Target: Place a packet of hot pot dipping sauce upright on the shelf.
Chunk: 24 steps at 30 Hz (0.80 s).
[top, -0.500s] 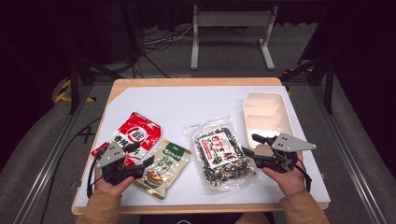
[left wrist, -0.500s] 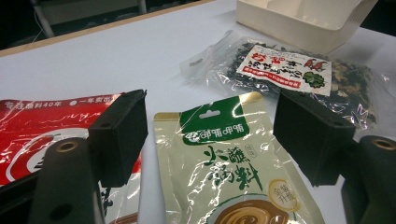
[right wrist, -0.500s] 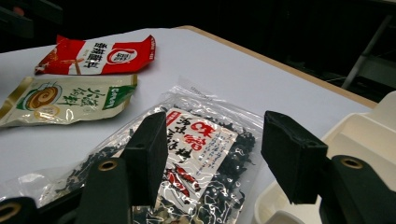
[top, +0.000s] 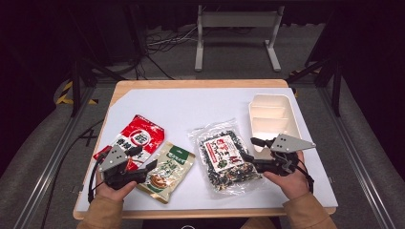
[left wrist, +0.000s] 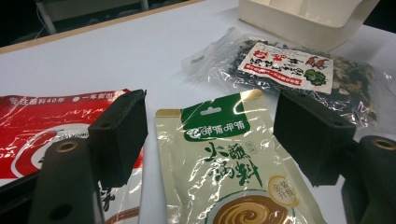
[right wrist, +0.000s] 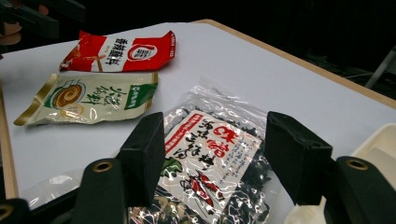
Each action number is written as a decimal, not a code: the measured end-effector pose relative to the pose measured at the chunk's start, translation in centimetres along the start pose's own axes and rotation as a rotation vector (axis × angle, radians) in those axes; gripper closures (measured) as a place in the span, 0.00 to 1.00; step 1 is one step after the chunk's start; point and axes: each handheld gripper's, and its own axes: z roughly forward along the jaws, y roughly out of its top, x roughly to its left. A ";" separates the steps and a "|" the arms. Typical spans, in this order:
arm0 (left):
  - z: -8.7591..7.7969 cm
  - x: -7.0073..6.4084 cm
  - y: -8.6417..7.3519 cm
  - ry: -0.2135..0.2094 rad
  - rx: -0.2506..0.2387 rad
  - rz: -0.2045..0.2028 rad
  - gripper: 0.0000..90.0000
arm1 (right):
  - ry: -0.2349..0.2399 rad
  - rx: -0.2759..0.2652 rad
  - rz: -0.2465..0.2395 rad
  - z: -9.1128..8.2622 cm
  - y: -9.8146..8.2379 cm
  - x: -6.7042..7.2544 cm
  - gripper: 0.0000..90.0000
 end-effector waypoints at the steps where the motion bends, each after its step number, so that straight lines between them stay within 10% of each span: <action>1: -0.1 0.0 0.0 0.003 -0.001 0.003 0.29 | 0.006 -0.001 -0.001 0.2 0.2 0.1 0.42; 24: -2.1 0.1 -1.1 0.058 0.000 -0.032 0.29 | 0.138 0.039 -0.085 5.2 4.3 2.2 0.35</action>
